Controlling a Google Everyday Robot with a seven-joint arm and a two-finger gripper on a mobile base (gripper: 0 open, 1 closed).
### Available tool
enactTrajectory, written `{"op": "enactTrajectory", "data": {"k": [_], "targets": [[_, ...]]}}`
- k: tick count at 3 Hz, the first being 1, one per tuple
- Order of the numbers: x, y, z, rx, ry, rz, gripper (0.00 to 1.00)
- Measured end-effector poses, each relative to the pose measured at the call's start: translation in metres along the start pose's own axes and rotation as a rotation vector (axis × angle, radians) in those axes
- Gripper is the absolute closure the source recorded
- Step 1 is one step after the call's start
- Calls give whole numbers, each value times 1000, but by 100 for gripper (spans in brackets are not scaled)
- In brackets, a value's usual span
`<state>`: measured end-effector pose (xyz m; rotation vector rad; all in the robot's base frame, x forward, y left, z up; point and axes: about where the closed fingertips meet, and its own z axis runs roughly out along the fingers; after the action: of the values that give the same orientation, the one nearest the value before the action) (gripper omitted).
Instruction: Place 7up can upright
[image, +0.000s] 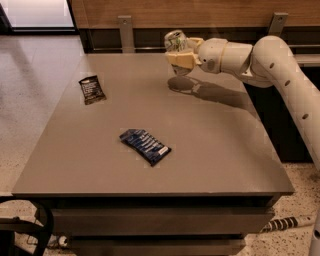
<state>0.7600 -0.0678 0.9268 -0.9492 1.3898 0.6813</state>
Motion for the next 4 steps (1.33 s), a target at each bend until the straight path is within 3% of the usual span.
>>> {"op": "enactTrajectory", "data": {"k": [4], "targets": [[26, -2, 14, -53, -33, 31, 100]]}}
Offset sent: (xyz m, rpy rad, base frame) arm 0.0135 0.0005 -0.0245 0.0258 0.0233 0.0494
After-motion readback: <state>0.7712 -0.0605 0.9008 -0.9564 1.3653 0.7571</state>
